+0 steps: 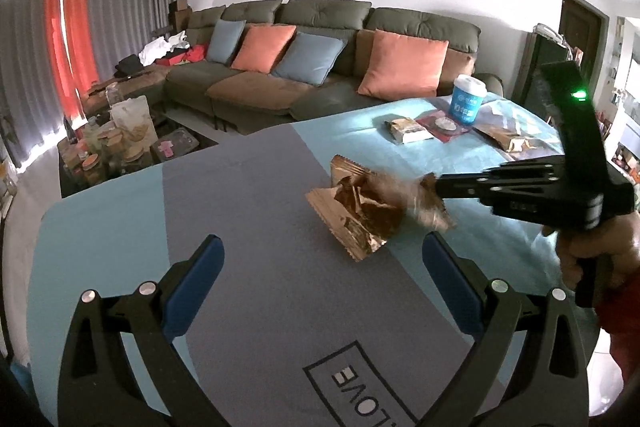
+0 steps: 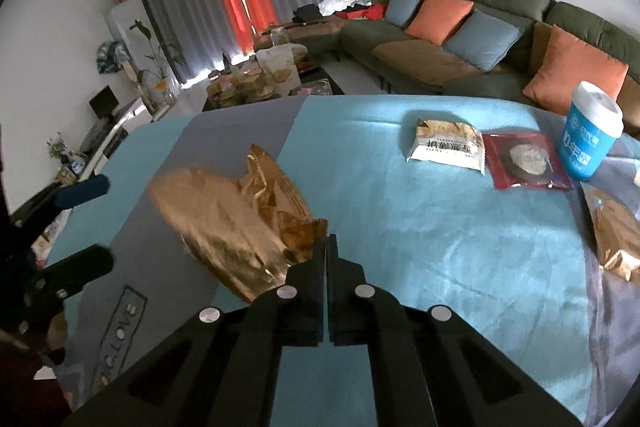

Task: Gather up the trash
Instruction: 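Grasp a gold foil wrapper with the right tool while the left tool grasps another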

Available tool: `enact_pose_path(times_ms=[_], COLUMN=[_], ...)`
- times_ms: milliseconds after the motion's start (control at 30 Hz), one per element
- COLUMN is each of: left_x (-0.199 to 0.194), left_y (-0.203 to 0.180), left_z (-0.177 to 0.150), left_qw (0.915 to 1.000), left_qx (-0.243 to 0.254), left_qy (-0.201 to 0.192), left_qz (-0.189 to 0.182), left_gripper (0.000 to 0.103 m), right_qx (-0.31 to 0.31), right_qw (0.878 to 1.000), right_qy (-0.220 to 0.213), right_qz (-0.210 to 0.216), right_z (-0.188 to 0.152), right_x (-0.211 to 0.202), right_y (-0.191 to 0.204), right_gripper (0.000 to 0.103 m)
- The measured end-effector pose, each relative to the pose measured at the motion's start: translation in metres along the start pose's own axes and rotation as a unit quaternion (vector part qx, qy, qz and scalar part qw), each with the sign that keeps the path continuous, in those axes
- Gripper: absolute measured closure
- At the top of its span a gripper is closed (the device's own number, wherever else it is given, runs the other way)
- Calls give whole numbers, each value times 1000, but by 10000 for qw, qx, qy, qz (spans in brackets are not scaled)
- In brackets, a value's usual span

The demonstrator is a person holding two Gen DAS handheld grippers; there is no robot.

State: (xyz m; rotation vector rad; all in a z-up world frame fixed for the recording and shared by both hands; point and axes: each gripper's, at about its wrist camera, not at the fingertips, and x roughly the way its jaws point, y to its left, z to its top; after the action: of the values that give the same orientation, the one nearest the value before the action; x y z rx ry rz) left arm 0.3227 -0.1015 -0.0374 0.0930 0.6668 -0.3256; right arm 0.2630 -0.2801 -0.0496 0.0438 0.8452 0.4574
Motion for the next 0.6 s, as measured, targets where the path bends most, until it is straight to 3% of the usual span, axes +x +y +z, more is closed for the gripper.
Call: enact_pose_path(times_ms=[333,600], left_x=[13,38], left_y=[1,-4], left_z=[3,10], left_qw=[9999,9981], left_qx=[-75,-350], left_qy=[75,242], left_qz=[-42,-447], left_gripper=[6,6], right_qx=[436,780], right_qw=[9983,9955], right_qy=[-370,-481], right_qz=[-59,-221], right_z=[-18,-37], right_x=[-47,-65], right_y=[-16,-30], right_gripper=[103,103])
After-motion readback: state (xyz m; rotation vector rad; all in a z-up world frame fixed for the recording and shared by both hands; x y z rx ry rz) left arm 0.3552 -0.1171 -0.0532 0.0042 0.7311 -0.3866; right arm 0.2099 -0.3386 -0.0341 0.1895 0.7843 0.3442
